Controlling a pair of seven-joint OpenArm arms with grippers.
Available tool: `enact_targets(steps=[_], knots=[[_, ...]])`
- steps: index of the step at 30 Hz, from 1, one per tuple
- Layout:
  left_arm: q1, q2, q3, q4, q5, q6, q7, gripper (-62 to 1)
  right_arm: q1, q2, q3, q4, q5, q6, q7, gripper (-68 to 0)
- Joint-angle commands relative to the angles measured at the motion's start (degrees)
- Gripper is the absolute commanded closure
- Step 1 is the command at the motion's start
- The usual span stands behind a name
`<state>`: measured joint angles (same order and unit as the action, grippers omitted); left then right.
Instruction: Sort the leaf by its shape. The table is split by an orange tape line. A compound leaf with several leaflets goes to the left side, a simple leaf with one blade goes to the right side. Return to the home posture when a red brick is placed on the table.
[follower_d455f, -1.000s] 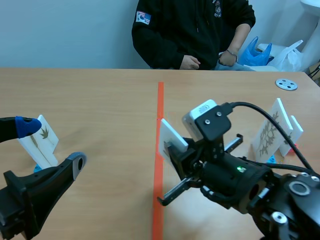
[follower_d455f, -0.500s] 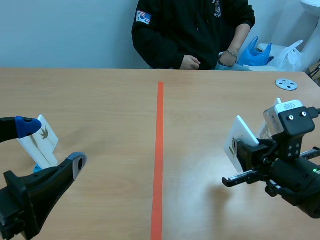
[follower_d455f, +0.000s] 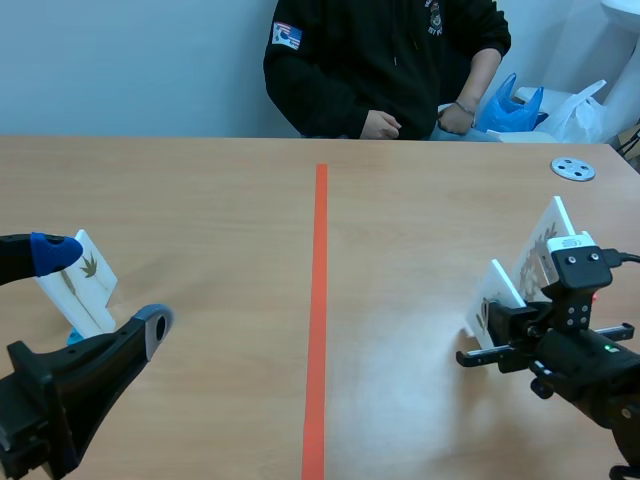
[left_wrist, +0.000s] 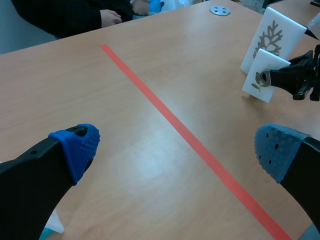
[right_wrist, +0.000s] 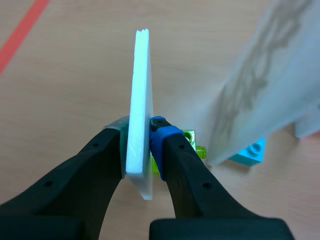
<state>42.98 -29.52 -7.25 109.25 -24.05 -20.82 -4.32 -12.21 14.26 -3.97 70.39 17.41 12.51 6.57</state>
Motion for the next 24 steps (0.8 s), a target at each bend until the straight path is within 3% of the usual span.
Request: enact_targets(steps=[1, 7, 13, 17, 24], knots=[[-0.3, 0.3, 0.2, 0.9, -0.3, 0.1, -0.6, -62.3, 0.5, 0.0, -0.1, 1.0, 0.4, -0.2, 0.9, -9.1], [-0.3, 0.3, 0.2, 0.9, -0.3, 0.1, -0.6, -62.3, 0.5, 0.0, -0.1, 0.9, 0.4, -0.2, 1.6, -22.3], [-0.3, 0.3, 0.2, 0.9, -0.3, 0.1, -0.6, -62.3, 0.8, -0.3, 0.0, 0.9, -0.5, -0.2, 4.4, -24.0], [-0.3, 0.3, 0.2, 0.9, -0.3, 0.1, -0.6, -62.3, 1.0, -1.0, -0.1, 1.5, -0.7, -0.4, 5.3, -34.3], [-0.3, 0.3, 0.2, 0.9, -0.3, 0.1, -0.6, -62.3, 0.9, -2.1, -0.1, 6.6, -0.8, -0.5, 5.1, -36.9]])
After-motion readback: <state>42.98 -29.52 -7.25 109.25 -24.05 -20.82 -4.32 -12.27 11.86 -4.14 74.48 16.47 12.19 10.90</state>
